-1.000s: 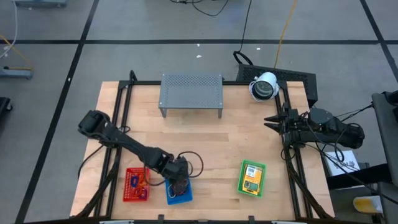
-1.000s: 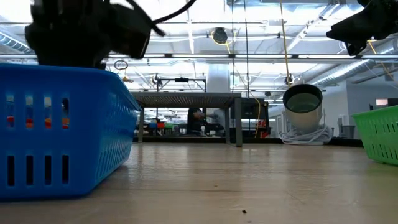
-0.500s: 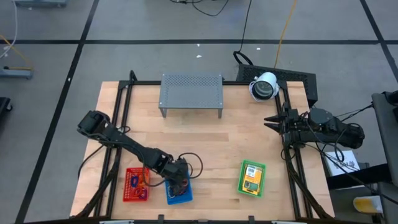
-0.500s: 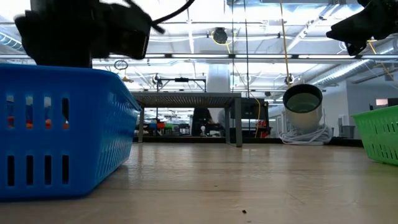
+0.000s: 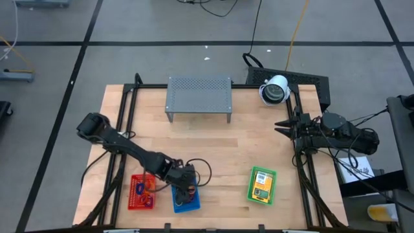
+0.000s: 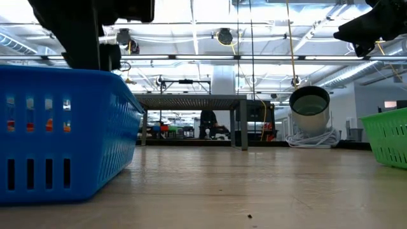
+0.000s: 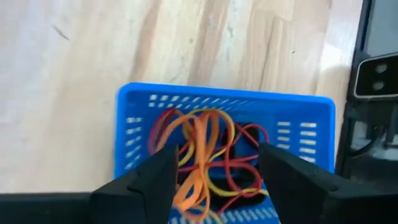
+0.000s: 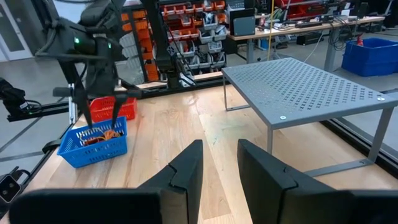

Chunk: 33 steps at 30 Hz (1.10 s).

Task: Pick & Place Office Desk Supplies
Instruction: Put the blue bin on the shelf

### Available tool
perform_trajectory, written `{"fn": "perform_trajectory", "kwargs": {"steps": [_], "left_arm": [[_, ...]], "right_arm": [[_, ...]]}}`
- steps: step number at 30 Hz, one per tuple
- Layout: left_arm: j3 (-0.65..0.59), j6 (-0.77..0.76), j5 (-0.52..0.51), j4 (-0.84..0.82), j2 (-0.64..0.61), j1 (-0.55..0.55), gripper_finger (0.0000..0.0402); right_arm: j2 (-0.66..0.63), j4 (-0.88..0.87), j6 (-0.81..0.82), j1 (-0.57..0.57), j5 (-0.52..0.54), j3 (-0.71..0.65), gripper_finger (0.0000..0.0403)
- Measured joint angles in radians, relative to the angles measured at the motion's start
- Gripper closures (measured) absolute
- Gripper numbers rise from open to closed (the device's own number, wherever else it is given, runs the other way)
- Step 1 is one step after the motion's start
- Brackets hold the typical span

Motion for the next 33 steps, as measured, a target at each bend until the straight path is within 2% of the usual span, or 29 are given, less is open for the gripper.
{"fn": "perform_trajectory", "kwargs": {"steps": [8, 16, 23, 33], "left_arm": [[0.063, 0.048, -0.005, -0.198, -0.046, 0.003, 0.0169], [0.065, 0.060, -0.003, -0.306, -0.052, 0.038, 0.0169], [0.065, 0.135, -0.003, -0.321, -0.049, 0.076, 0.0169], [0.041, 0.147, 0.031, -0.292, -0.005, 0.082, 0.0169]], "right_arm": [[0.000, -0.002, 0.000, 0.000, 0.000, 0.000, 0.0314], [0.000, -0.001, 0.000, 0.000, 0.000, 0.000, 0.0314], [0.000, -0.001, 0.000, 0.000, 0.000, 0.000, 0.0314], [0.000, -0.003, 0.000, 0.000, 0.000, 0.000, 0.0314]]}}
